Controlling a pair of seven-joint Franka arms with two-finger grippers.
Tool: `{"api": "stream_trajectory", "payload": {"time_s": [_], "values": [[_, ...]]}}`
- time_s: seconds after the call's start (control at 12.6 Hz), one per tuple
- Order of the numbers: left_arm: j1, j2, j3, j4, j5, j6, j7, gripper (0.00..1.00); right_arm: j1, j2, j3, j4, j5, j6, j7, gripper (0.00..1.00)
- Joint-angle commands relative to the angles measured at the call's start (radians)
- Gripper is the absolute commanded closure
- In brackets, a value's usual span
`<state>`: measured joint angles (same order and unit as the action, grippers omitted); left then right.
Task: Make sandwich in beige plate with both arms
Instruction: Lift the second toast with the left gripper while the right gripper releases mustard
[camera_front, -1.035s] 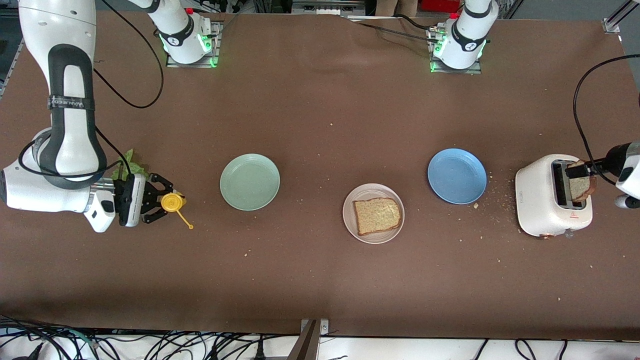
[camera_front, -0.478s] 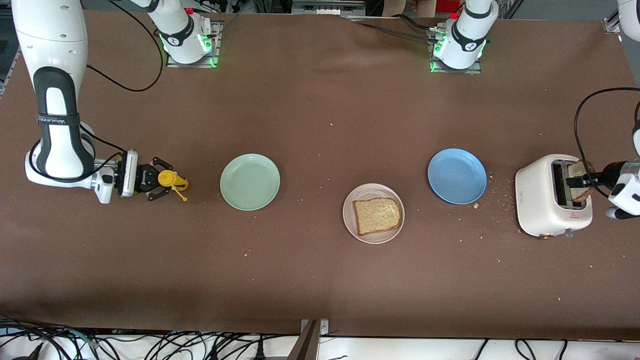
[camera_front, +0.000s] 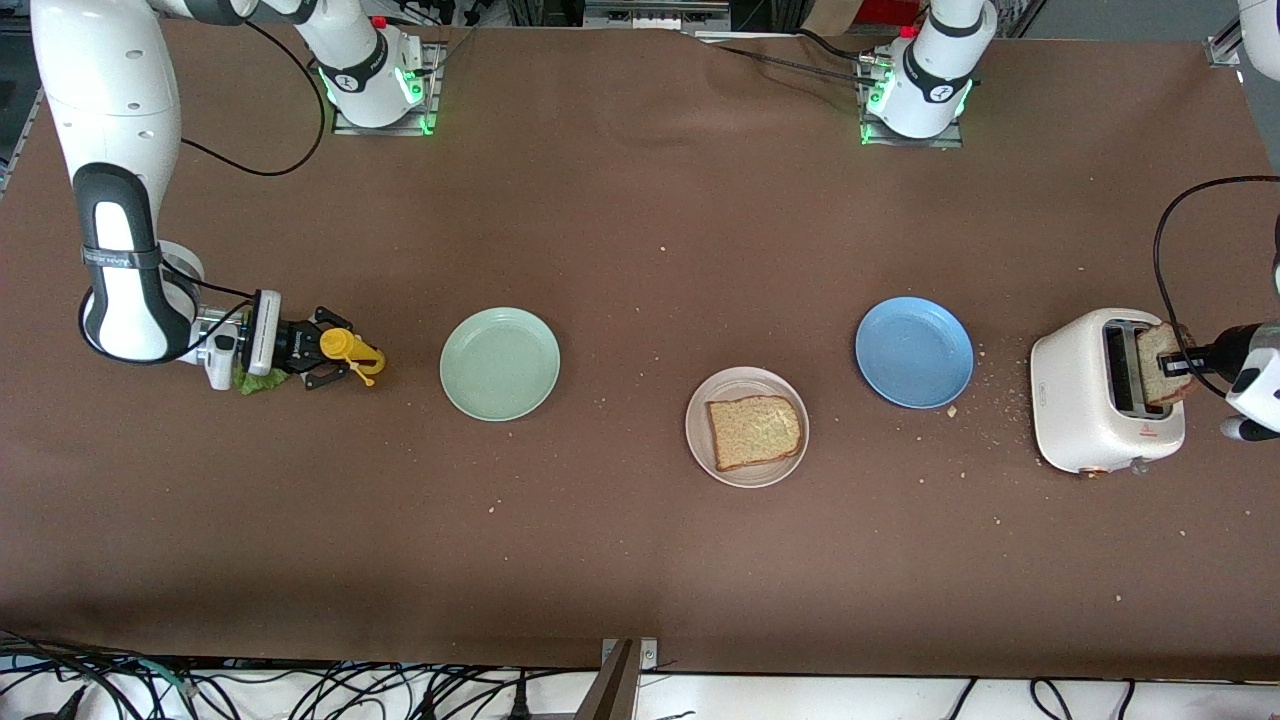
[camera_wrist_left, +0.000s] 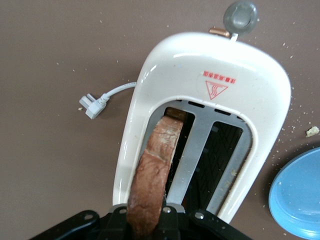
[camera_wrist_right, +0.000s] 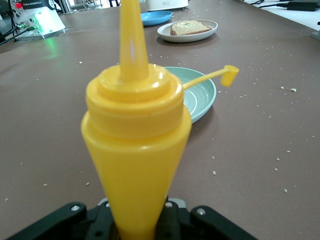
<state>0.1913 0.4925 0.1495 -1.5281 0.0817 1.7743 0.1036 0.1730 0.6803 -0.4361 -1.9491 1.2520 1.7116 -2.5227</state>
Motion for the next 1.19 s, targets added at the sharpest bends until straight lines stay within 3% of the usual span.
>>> {"api": "stream_trajectory", "payload": {"time_s": [0.0,0.16,0.32,0.4,0.56,0.8,1.11], "values": [[-0.001,-0.011,-0.008,0.147,0.012,-0.157,0.016,1.0,-0.015,-0.012,0.014,-0.001,0.02,-0.021,-0.004,1.0],[-0.012,-0.009,-0.016,0.286,0.001,-0.321,0.016,1.0,-0.013,-0.01,0.014,-0.001,0.02,-0.021,0.022,0.5],[-0.051,-0.011,-0.036,0.368,-0.034,-0.438,0.008,1.0,-0.012,-0.007,0.014,-0.001,0.02,-0.021,0.065,0.2],[-0.062,-0.011,-0.036,0.403,-0.095,-0.482,0.008,1.0,-0.013,-0.005,0.014,-0.001,0.018,-0.03,0.07,0.11],[-0.066,-0.011,-0.059,0.413,-0.268,-0.507,0.007,1.0,-0.021,-0.005,0.011,0.001,0.008,-0.04,0.088,0.03],[-0.133,0.033,-0.1,0.393,-0.471,-0.503,-0.044,1.0,-0.065,-0.005,0.008,0.004,-0.04,-0.044,0.116,0.02],[-0.193,0.069,-0.099,0.394,-0.505,-0.493,-0.105,1.0,-0.127,-0.008,-0.007,0.033,-0.152,-0.044,0.168,0.02]]}}
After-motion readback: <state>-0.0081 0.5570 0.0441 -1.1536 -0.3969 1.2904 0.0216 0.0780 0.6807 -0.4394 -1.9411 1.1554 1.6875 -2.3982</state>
